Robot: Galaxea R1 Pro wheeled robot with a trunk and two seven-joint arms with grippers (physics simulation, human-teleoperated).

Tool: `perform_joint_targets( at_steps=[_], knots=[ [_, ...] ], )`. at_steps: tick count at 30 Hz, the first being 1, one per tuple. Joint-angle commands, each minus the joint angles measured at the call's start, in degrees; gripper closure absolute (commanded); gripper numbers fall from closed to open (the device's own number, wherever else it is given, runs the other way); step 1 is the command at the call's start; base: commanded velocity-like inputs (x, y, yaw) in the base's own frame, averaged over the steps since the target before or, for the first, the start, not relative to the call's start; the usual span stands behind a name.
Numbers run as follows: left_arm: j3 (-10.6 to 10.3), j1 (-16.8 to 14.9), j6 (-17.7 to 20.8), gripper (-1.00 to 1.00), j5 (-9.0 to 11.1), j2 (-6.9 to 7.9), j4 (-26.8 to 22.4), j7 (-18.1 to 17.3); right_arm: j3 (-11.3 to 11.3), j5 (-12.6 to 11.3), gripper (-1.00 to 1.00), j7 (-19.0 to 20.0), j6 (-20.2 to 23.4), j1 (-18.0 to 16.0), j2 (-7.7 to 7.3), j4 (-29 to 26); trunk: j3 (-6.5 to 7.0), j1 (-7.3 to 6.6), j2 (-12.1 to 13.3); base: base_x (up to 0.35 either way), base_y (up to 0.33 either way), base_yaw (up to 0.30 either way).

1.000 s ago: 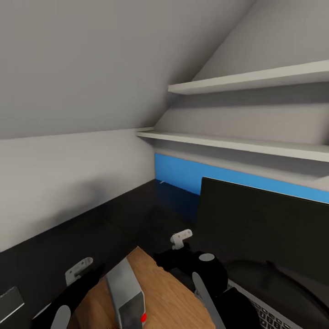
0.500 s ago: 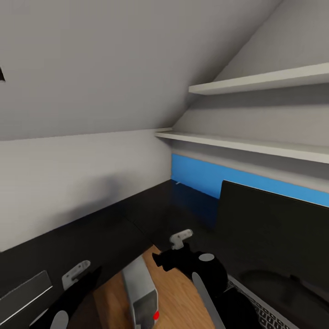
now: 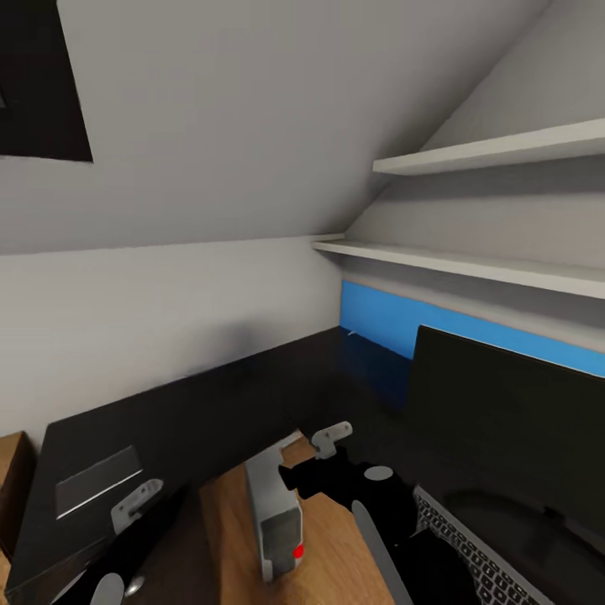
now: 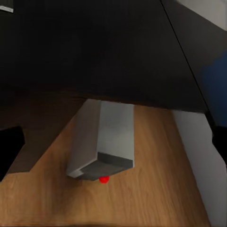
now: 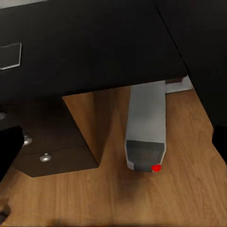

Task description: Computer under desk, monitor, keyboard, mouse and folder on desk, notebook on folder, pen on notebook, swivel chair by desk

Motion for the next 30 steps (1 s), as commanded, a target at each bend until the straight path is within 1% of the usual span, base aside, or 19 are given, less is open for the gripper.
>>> perform_joint_targets(
  at_steps=[1, 5, 8, 9, 10, 11, 12, 13, 14, 15, 18, 21, 25, 26, 29, 30],
  knots=[
    [0.1, 0.0, 0.3, -1.0, 0.6, -0.05, -0.1, 0.3, 0.0, -0.1, -1.0, 0.1, 0.2, 0.0, 0.11, 0.0, -0.09, -0.02, -0.1, -0.274, -0.214, 0.271],
    [0.1, 0.0, 0.3, -1.0, 0.7, -0.04, -0.1, 0.3, 0.0, 0.0, -1.0, 0.1, 0.2, 0.0, 0.28, 0.1, -0.09, -0.02, -0.1, -0.255, -0.157, 0.271],
    [0.4, 0.5, 0.2, -1.0, 0.8, 0.0, -0.4, 0.3, 0.0, 0.0, -1.0, 0.1, 0.3, 0.0, 0.31, 0.1, -0.09, -0.02, -0.1, -0.12, -0.059, 0.272],
    [3.9, 1.2, 0.5, -1.0, 1.4, -0.14, -1.4, 0.2, 0.1, 0.0, -1.0, 0.1, 0.3, 0.0, 0.34, 0.2, -0.09, -0.02, -0.1, -0.011, -0.006, 0.269],
    [4.2, 1.2, 0.6, -1.0, 1.9, -0.16, -1.5, 0.2, 0.1, 0.0, -1.0, 0.1, 0.3, 0.0, 0.34, 0.2, -0.09, -0.02, -0.1, -0.009, -0.005, 0.27],
    [4.7, 1.5, 0.7, -1.0, 3.4, -0.13, -1.9, 0.2, 0.1, 0.0, -1.0, 0.1, 0.3, 0.0, 0.34, 0.3, -0.09, -0.02, -0.1, -0.006, -0.003, 0.273],
    [6.1, 4.2, 0.8, -1.0, 8.4, 0.26, -4.4, 0.2, 0.2, 0.1, -1.0, 0.0, 0.3, 0.0, 0.81, 1.2, -0.09, -0.02, -0.1, -0.002, -0.001, 0.277],
    [7.3, 5.1, 0.9, -1.0, 10.0, 0.27, -5.3, 0.2, 0.2, 0.5, -1.0, 0.0, 0.3, 0.0, 1.37, 2.0, -0.09, -0.02, -0.1, -0.001, -0.001, 0.276],
    [8.5, 5.8, 1.0, -1.0, 11.1, 0.25, -5.9, 0.2, 0.1, 1.1, -1.0, -0.1, 0.2, -0.1, 1.87, 3.0, -0.09, -0.02, -0.1, -0.001, 0.0, 0.272],
    [11.1, 8.0, 2.2, -1.0, 13.2, 0.22, -7.1, -0.1, 0.1, 2.8, -1.0, -1.8, 0.2, -0.4, 2.84, 5.5, -0.09, -0.02, -0.1, 0.0, 0.0, 0.244],
    [11.6, 8.5, 2.7, -1.0, 13.7, 0.16, -7.3, -0.1, 0.5, 3.0, -1.0, -2.2, 0.2, -0.5, 3.02, 5.9, -0.09, -0.02, -0.1, 0.0, 0.0, 0.246],
    [11.9, 8.7, 2.9, -1.0, 14.0, 0.14, -7.4, -0.2, 2.7, 3.0, -1.0, -2.5, 0.2, -0.6, 3.06, 6.1, -0.63, 0.64, -1.3, 0.0, 0.0, 0.263],
    [12.1, 8.8, 2.9, -1.0, 14.9, 0.21, -7.5, 0.0, 4.1, 3.0, -1.0, -2.6, 0.2, -0.6, 3.11, 6.4, -1.35, 1.52, -2.9, 0.0, 0.0, 0.275],
    [12.4, 8.8, 3.0, -1.0, 15.0, 0.21, -7.5, 0.0, 4.2, 3.0, -1.0, -2.6, 0.2, -0.6, 3.11, 6.4, -1.53, 1.74, -3.3, 0.0, 0.0, 0.278],
    [14.4, 8.8, 3.0, -1.0, 15.5, 0.04, -7.5, 0.1, 4.5, 3.1, -1.0, -2.6, 0.2, -0.6, 3.09, 7.1, -2.07, 2.4, -4.5, 0.0, 0.0, 0.279],
    [14.5, 8.8, 3.0, -1.0, 15.5, 0.02, -7.5, 0.1, 4.6, 3.1, -1.0, -2.6, 0.2, -0.6, 3.09, 7.1, -2.25, 2.62, -4.9, 0.0, 0.0, 0.279]
  ],
)
